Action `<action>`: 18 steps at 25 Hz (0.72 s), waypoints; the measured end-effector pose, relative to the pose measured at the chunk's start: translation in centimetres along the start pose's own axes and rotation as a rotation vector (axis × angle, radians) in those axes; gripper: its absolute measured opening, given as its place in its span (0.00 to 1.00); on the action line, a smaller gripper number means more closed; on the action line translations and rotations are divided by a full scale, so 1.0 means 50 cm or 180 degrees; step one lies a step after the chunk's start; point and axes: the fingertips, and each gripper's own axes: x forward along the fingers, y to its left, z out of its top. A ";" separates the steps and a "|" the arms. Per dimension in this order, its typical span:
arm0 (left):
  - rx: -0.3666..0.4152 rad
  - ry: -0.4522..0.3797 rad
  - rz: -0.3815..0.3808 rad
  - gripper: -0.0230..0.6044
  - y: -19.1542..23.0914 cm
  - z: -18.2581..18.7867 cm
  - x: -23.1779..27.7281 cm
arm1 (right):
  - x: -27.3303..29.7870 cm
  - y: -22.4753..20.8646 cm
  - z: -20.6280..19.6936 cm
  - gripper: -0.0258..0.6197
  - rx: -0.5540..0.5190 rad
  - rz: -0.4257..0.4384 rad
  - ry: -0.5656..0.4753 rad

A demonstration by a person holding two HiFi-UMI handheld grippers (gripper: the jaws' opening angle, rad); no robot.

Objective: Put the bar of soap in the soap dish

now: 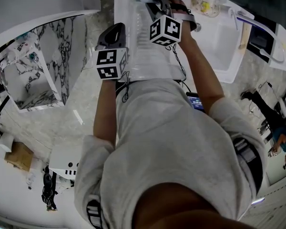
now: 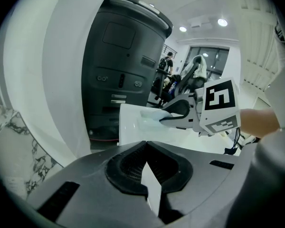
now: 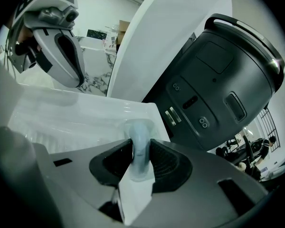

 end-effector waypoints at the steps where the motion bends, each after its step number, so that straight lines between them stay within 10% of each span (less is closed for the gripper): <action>1: -0.0002 0.0002 0.0006 0.07 0.001 -0.001 -0.002 | 0.002 0.000 0.001 0.22 -0.0006 0.0001 0.0003; 18: -0.0051 0.0035 -0.0021 0.07 0.005 -0.019 -0.004 | 0.007 -0.005 0.005 0.19 -0.0118 -0.0057 0.0076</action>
